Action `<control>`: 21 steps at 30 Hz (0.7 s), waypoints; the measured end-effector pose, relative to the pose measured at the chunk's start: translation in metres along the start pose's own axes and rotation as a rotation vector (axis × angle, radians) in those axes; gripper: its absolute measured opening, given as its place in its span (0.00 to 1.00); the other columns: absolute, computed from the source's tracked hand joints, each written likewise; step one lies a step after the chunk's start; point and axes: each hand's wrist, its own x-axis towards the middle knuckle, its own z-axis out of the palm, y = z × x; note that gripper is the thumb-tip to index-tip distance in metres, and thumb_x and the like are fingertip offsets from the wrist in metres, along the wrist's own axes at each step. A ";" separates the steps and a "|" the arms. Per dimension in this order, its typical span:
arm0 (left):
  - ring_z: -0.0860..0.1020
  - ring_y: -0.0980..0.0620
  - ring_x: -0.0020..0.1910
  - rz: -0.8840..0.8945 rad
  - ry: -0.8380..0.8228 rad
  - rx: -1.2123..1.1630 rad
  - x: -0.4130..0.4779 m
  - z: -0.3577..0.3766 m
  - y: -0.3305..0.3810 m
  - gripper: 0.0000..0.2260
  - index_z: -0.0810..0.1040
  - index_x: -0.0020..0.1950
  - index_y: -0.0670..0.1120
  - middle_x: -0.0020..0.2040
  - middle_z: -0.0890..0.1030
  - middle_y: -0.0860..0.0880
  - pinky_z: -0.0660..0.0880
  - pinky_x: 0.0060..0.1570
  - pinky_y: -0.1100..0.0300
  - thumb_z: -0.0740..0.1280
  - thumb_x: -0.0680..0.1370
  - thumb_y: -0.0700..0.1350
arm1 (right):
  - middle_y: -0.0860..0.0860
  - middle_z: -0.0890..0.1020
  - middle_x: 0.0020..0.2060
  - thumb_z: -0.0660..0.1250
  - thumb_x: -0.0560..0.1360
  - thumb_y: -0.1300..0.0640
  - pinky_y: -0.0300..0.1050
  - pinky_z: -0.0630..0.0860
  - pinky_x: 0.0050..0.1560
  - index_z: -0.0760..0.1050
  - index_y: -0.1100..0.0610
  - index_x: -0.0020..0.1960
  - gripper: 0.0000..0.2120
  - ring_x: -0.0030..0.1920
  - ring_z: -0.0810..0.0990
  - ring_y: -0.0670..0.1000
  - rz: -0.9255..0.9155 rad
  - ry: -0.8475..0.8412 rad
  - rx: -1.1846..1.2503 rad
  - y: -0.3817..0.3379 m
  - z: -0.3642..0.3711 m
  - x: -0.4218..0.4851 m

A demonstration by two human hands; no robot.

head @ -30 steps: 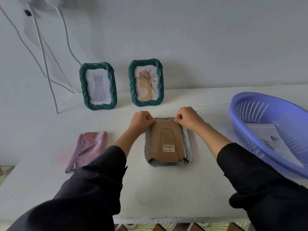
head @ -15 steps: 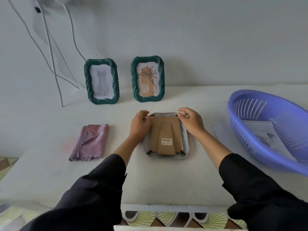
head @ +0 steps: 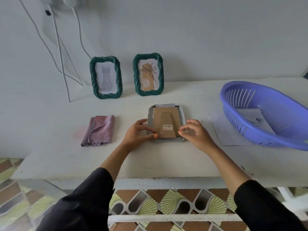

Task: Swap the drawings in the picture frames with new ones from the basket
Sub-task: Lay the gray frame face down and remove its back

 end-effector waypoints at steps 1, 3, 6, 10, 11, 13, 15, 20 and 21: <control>0.67 0.51 0.68 0.003 -0.030 0.032 -0.002 0.000 -0.001 0.11 0.84 0.47 0.54 0.70 0.69 0.50 0.64 0.69 0.56 0.77 0.65 0.48 | 0.51 0.70 0.63 0.72 0.70 0.55 0.37 0.61 0.60 0.81 0.54 0.49 0.09 0.64 0.69 0.44 -0.013 -0.014 -0.013 0.000 0.000 -0.005; 0.66 0.50 0.70 0.005 -0.057 0.062 -0.004 0.000 -0.002 0.16 0.84 0.51 0.52 0.72 0.67 0.50 0.63 0.70 0.56 0.79 0.64 0.47 | 0.52 0.70 0.63 0.75 0.67 0.54 0.37 0.61 0.61 0.80 0.54 0.51 0.14 0.67 0.68 0.47 -0.040 -0.039 -0.075 -0.002 0.001 -0.013; 0.67 0.52 0.69 0.000 -0.049 0.047 -0.005 0.000 0.000 0.16 0.85 0.50 0.48 0.71 0.68 0.52 0.63 0.67 0.61 0.79 0.64 0.45 | 0.55 0.72 0.62 0.77 0.64 0.55 0.38 0.63 0.58 0.80 0.56 0.52 0.17 0.67 0.69 0.51 -0.069 -0.029 -0.153 -0.005 0.001 -0.017; 0.68 0.53 0.68 0.013 -0.068 0.005 -0.006 0.000 0.002 0.13 0.85 0.47 0.49 0.71 0.69 0.52 0.63 0.67 0.61 0.79 0.64 0.43 | 0.55 0.73 0.62 0.76 0.65 0.55 0.37 0.62 0.56 0.80 0.57 0.51 0.15 0.67 0.69 0.51 -0.072 -0.014 -0.186 -0.006 0.002 -0.020; 0.69 0.53 0.68 0.019 -0.073 0.001 -0.006 0.000 0.002 0.12 0.85 0.46 0.51 0.71 0.69 0.52 0.63 0.67 0.61 0.79 0.64 0.43 | 0.55 0.73 0.62 0.76 0.66 0.55 0.37 0.63 0.56 0.80 0.57 0.51 0.15 0.67 0.69 0.51 -0.068 -0.009 -0.183 -0.006 0.002 -0.020; 0.69 0.53 0.68 0.035 -0.079 -0.002 -0.007 0.000 0.002 0.11 0.84 0.43 0.55 0.71 0.69 0.53 0.64 0.68 0.59 0.79 0.64 0.44 | 0.55 0.74 0.60 0.76 0.66 0.55 0.37 0.63 0.56 0.81 0.57 0.50 0.14 0.66 0.70 0.51 -0.060 -0.001 -0.171 -0.006 0.003 -0.021; 0.69 0.54 0.68 0.046 -0.077 -0.005 -0.007 0.000 0.002 0.11 0.83 0.40 0.59 0.71 0.69 0.54 0.64 0.68 0.58 0.79 0.64 0.44 | 0.54 0.75 0.59 0.76 0.66 0.55 0.36 0.63 0.55 0.81 0.57 0.49 0.14 0.65 0.71 0.51 -0.052 -0.005 -0.173 -0.007 0.003 -0.021; 0.69 0.55 0.68 0.058 -0.069 0.006 -0.007 0.000 0.002 0.19 0.78 0.29 0.71 0.71 0.69 0.56 0.64 0.69 0.56 0.79 0.64 0.46 | 0.54 0.74 0.62 0.75 0.66 0.56 0.37 0.62 0.57 0.81 0.56 0.48 0.11 0.66 0.69 0.50 -0.037 -0.024 -0.158 -0.008 0.002 -0.021; 0.69 0.55 0.68 0.062 -0.068 0.012 -0.007 0.000 0.003 0.19 0.78 0.29 0.71 0.71 0.69 0.56 0.64 0.69 0.56 0.79 0.64 0.46 | 0.54 0.73 0.62 0.75 0.67 0.55 0.37 0.62 0.57 0.81 0.56 0.48 0.11 0.67 0.69 0.50 -0.035 -0.025 -0.157 -0.008 0.002 -0.021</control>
